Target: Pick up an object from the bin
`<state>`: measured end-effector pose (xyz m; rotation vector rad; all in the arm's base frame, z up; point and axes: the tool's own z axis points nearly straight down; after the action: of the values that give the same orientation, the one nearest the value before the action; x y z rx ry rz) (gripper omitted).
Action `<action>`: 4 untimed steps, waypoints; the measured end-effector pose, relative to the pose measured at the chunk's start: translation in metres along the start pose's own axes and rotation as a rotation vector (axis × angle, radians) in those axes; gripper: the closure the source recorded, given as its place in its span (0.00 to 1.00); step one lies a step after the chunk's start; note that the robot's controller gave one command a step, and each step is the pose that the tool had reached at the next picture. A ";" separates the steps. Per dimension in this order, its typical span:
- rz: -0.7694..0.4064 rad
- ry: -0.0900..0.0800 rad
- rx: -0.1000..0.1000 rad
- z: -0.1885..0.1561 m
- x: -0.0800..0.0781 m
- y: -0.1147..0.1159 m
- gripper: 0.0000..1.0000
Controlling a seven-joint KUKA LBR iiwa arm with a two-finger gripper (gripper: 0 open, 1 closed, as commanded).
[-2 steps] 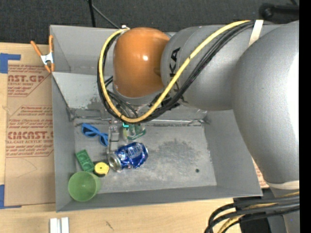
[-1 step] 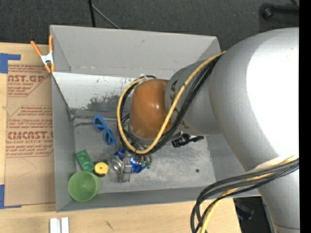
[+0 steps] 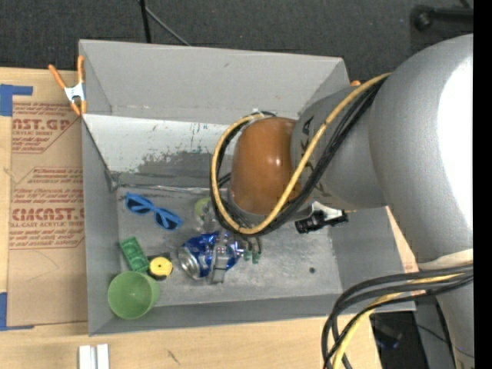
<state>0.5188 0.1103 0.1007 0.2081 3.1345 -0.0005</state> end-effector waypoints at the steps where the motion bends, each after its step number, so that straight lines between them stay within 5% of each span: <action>1: 0.136 0.001 -0.001 0.001 0.002 -0.003 0.00; 2: 0.213 0.005 0.001 0.033 0.027 -0.004 0.00; 3: 0.213 0.007 0.001 0.033 0.027 -0.004 0.00; 4: 0.213 0.006 0.000 0.033 0.027 -0.004 1.00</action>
Offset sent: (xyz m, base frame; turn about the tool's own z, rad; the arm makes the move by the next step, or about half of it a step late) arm -0.0019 -0.0030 -0.0007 0.1360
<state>0.4913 0.1100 0.0673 0.5411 3.1007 -0.0004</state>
